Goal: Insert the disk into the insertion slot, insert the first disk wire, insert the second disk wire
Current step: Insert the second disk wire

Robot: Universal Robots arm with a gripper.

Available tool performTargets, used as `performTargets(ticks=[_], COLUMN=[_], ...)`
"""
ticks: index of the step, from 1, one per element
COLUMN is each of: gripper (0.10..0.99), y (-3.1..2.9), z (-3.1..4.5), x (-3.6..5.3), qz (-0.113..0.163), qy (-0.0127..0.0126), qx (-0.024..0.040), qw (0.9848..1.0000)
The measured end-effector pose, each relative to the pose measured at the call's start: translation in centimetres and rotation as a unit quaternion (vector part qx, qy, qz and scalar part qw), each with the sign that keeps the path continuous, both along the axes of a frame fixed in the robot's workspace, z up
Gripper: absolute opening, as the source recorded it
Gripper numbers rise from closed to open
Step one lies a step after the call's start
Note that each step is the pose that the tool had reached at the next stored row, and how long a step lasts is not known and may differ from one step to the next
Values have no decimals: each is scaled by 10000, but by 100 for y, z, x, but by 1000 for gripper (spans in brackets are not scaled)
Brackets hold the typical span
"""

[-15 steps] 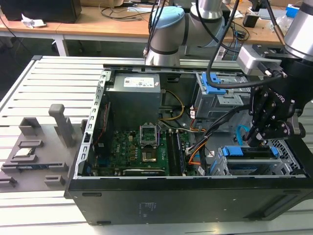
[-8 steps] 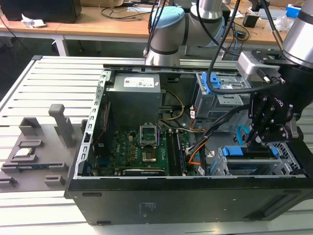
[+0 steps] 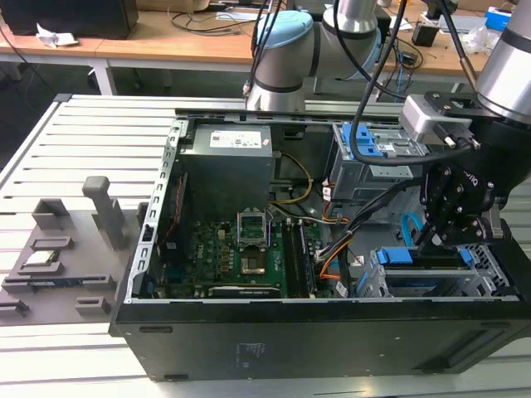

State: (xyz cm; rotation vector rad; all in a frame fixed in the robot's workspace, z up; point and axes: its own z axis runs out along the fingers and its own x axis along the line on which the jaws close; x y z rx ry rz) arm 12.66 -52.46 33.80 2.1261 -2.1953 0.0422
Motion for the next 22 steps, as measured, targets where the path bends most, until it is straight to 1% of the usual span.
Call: performTargets(ticks=[3,4,6,8,9,11,12,14,15,22], gripper=[173,235,235,235,235,235,224,106,106,106], y=[1,0,1,6,23,47,71,89,91,91], z=[-2,-2,24,105,200,277,346,418,455,462], x=[0,0,0,0,0,0,0,0,0,0], qz=[0,0,0,0,0,0,0,0,0,0], qy=[-1,0,0,0,0,0,0,0,0,0], qx=[1,0,0,-1,-2,-1,-1,-1,-2,0], qw=[10000,10000,10000,10000,10000,10000,10000,10000,10000,10000])
